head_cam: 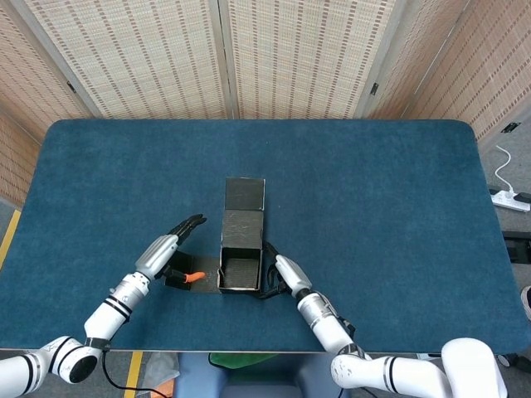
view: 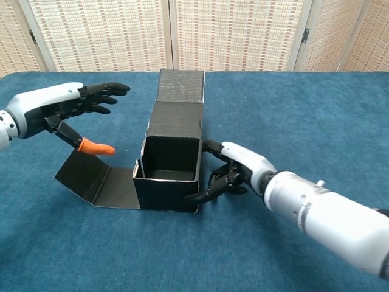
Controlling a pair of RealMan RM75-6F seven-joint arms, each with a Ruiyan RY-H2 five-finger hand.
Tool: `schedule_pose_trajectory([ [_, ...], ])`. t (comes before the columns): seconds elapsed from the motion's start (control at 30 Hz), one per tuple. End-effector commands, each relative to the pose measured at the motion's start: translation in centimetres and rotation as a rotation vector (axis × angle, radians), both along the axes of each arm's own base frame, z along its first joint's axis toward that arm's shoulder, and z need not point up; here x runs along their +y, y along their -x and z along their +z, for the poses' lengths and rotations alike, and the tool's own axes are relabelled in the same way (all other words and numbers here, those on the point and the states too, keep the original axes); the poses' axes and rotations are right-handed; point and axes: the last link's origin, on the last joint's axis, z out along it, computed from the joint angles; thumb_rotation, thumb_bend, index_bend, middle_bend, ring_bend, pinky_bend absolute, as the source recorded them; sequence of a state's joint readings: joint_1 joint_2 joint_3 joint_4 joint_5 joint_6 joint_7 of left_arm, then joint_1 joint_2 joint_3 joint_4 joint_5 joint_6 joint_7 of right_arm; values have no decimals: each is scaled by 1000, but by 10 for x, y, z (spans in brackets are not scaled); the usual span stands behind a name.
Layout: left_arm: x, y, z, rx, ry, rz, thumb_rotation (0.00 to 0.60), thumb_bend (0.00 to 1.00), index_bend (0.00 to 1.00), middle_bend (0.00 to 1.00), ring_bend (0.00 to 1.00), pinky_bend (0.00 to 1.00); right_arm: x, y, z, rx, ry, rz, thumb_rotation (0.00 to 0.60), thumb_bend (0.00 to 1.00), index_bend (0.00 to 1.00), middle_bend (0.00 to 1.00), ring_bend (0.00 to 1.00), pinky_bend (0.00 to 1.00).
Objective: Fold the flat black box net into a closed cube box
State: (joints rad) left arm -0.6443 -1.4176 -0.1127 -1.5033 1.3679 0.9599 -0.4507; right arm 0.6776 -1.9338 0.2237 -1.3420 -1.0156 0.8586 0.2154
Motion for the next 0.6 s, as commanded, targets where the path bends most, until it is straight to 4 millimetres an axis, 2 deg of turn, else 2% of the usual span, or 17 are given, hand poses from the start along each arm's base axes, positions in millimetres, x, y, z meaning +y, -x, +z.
schedule_pose_trajectory([
  [0.03,0,2,1,-4,0,7,600,203,0,0,0,91,-4,-8,-9,-2,2,-12,600,0,0,0,618,1000],
  [0.13,-1,4,2,-23,-4,18,600,203,0,0,0,91,-7,-13,-18,-13,24,-33,600,0,0,37,633,1000],
  [0.17,-1,4,3,-30,-5,23,600,202,0,0,0,92,-8,-14,-21,-16,31,-40,600,7,31,85,651,1000],
  [0.23,-3,5,3,-50,-11,30,600,202,0,0,0,109,-12,-18,-25,-34,66,-61,600,56,143,173,683,1000],
  [0.3,-6,7,4,-41,-25,15,600,202,25,0,13,189,-16,-21,-29,-39,100,-63,600,160,335,360,735,1000],
  [0.33,-7,8,5,-39,-39,5,600,202,41,2,28,223,-19,-22,-30,-46,116,-66,600,187,377,416,748,1000],
  [0.37,-7,8,6,-41,-61,-5,600,202,86,22,79,306,-21,-22,-30,-52,133,-68,600,226,437,499,764,1000],
  [0.4,-8,8,8,-44,-96,-21,600,202,159,84,187,422,-26,-24,-29,-67,149,-75,600,257,474,550,773,1000],
  [0.43,-9,8,10,-46,-120,-36,600,203,212,149,270,494,-29,-24,-27,-82,160,-85,600,285,505,593,779,1000],
  [0.47,-10,8,11,-46,-134,-51,600,204,301,272,415,595,-33,-26,-26,-100,165,-98,600,313,535,633,783,1000],
  [0.5,-12,8,12,-42,-134,-70,600,211,387,393,558,680,-39,-28,-22,-128,165,-113,600,331,551,647,784,1000],
  [0.57,-16,8,13,-29,-114,-110,600,232,475,514,716,779,-49,-31,-15,-170,168,-131,600,348,569,660,784,1000],
  [0.6,-20,7,14,-17,-90,-144,600,243,502,541,761,816,-55,-34,-10,-207,158,-142,600,350,571,662,784,1000],
])
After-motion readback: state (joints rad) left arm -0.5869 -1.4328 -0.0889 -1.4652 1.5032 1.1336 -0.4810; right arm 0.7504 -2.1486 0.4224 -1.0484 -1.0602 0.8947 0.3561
